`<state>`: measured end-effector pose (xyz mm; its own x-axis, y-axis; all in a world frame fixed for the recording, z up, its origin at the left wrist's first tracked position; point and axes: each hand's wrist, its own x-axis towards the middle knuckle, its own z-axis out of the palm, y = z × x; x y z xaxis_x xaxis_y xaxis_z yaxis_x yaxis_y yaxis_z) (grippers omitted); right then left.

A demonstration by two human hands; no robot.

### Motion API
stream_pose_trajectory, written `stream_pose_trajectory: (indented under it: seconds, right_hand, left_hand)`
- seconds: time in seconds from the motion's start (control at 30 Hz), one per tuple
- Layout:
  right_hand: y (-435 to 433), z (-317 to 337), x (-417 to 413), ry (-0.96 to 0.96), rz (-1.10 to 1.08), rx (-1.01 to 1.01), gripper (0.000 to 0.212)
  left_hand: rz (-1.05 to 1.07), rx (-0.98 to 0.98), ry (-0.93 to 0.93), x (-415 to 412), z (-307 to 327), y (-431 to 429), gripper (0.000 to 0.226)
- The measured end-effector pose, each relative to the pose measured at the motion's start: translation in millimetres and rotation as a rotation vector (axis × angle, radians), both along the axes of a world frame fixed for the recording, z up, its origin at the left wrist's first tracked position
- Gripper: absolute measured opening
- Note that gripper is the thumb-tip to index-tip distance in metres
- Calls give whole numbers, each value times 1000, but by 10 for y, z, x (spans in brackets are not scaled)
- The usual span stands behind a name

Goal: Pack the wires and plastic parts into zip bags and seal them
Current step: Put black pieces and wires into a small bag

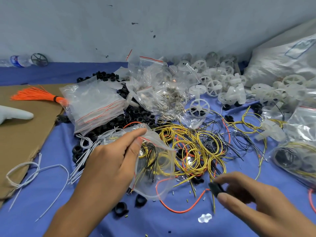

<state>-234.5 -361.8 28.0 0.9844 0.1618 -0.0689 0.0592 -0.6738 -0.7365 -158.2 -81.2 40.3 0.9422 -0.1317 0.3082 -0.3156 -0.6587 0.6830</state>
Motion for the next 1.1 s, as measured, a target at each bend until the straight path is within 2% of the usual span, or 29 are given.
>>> stream_pose_trajectory:
  seconds: [0.07, 0.13, 0.23, 0.3, 0.37, 0.4, 0.57, 0.67, 0.73, 0.9, 1.1]
  right_hand:
    - [221, 178, 21, -40, 94, 140, 45]
    - [481, 273, 87, -96, 182, 142, 41]
    - [783, 267, 223, -262, 199, -38, 39]
    - [910, 235, 286, -372, 191, -184, 48]
    - [961, 228, 316, -382, 180, -189, 64]
    - [951, 217, 337, -391, 169, -160, 63]
    - [741, 151, 291, -472, -38, 78, 30]
    - [644, 111, 241, -468, -99, 110, 22]
    - [601, 77, 214, -443, -125, 110, 14]
    - [530, -47, 170, -338, -157, 116, 28]
    - [290, -192, 393, -242, -146, 47, 23]
  left_hand:
    - [-10, -9, 8, 3, 13, -21, 35]
    - [-25, -9, 11, 1, 23, -35, 40]
    - [-33, 2, 1, 16, 26, -47, 36]
    - [-33, -4, -8, 37, 32, -34, 32]
    - [-36, -29, -9, 68, 48, -14, 34]
    - [-34, -38, -15, 90, 62, -3, 34]
    - [-10, -64, -92, 330, 277, 103, 31]
    - [18, -196, -92, 640, 541, 211, 19]
    - [-2, -242, -50, 832, 710, 263, 24]
    - [-62, -169, 10, 997, 929, 309, 20]
    - [48, -189, -168, 862, 941, 435, 27]
